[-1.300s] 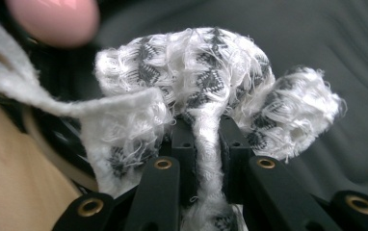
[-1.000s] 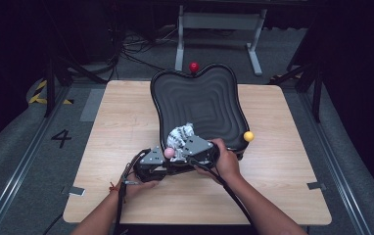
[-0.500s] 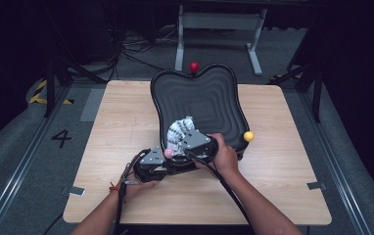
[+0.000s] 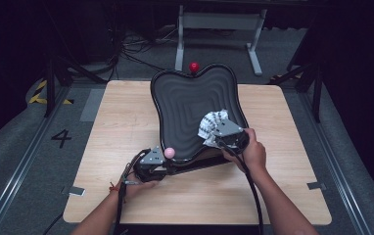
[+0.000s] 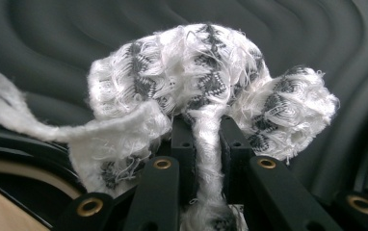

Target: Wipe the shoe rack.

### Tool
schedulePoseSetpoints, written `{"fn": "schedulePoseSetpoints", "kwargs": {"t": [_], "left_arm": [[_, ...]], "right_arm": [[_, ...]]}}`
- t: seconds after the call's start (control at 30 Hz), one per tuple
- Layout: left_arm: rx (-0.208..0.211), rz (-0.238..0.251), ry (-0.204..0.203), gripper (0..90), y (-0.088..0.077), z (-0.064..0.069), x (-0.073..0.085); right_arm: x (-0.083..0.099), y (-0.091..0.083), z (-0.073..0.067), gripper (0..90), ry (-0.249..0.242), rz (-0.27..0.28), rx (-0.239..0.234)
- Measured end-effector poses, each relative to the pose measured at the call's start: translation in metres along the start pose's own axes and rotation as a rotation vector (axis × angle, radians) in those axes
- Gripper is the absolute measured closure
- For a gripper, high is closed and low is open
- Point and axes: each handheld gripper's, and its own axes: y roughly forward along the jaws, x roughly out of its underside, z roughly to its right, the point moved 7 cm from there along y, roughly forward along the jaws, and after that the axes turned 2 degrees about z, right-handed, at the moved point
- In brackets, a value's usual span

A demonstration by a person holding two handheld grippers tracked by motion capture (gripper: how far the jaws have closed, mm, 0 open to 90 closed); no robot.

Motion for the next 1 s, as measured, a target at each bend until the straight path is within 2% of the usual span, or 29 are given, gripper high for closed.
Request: {"fn": "schedulePoseSetpoints", "kwargs": {"t": [0.17, 0.4, 0.53, 0.73, 1.0], "left_arm": [[0.0, -0.003, 0.001, 73.7, 0.0, 0.0, 0.0], [0.0, -0.002, 0.0, 73.6, 0.0, 0.0, 0.0], [0.001, 0.001, 0.0, 73.6, 0.0, 0.0, 0.0], [0.003, 0.001, 0.0, 73.6, 0.0, 0.0, 0.0], [0.005, 0.0, 0.001, 73.6, 0.0, 0.0, 0.0]], "right_arm": [[0.015, -0.004, 0.021, 80.5, 0.041, -0.022, 0.042], [0.028, -0.007, 0.038, 80.4, 0.071, -0.04, 0.085], [0.031, -0.008, 0.043, 80.4, 0.096, -0.041, 0.081], [0.023, -0.005, 0.037, 80.5, 0.077, -0.035, 0.079], [-0.005, 0.004, 0.009, 80.2, -0.005, -0.007, 0.029]]}}
